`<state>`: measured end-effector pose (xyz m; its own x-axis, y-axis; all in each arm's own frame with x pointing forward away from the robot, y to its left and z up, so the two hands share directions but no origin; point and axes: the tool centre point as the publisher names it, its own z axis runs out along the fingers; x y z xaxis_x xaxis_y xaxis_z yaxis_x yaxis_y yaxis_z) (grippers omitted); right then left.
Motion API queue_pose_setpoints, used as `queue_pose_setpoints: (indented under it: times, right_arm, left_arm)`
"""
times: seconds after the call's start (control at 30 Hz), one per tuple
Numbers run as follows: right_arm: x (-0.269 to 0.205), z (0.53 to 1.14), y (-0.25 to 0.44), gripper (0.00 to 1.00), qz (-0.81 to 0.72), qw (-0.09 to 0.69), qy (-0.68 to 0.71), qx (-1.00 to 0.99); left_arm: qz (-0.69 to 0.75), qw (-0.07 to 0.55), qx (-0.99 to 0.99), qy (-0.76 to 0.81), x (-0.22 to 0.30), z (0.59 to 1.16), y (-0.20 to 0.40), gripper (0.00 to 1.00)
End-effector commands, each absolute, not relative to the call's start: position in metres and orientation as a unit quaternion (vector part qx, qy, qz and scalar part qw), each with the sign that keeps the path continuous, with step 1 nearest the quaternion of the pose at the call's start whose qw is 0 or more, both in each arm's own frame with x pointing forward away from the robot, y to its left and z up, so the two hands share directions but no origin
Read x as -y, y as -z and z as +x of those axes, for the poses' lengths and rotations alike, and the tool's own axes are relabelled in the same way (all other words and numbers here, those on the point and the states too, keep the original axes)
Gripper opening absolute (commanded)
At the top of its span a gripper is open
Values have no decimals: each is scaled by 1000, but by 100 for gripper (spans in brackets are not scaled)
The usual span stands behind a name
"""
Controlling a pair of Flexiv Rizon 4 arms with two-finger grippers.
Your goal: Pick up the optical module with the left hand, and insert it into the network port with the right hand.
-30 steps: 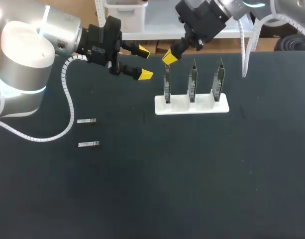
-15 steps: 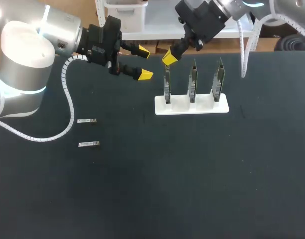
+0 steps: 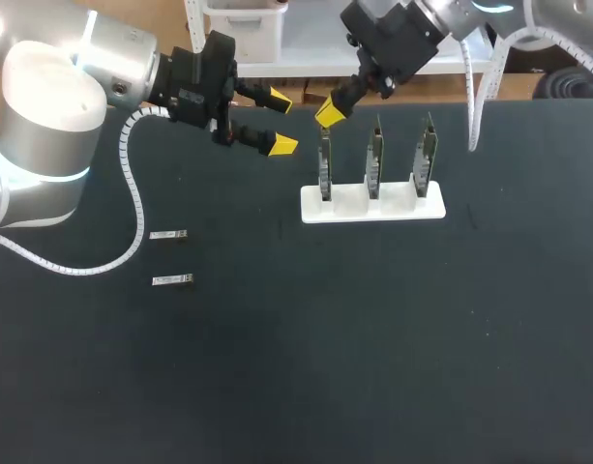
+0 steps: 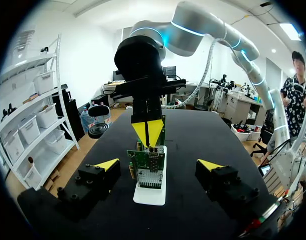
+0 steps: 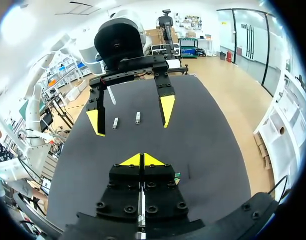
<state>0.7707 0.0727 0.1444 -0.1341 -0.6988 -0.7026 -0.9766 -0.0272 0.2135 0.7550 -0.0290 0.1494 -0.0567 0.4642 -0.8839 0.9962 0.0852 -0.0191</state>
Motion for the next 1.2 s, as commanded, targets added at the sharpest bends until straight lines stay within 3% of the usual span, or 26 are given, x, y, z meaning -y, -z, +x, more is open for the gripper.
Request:
queue_pose_setpoints:
  times: [0.03, 0.47, 1.2]
  right_arm:
    - [-72, 770, -142, 0, -623, 206, -350, -668]
    - [-56, 765, -176, 0, -611, 262, -375, -646]
    - [7, 755, -170, 0, -615, 229, -358, -664]
  left_arm:
    - [576, 373, -635, 354, 30, 756, -150, 100]
    - [576, 373, -635, 354, 30, 756, -150, 100]
    - [576, 373, -635, 354, 30, 756, -150, 100]
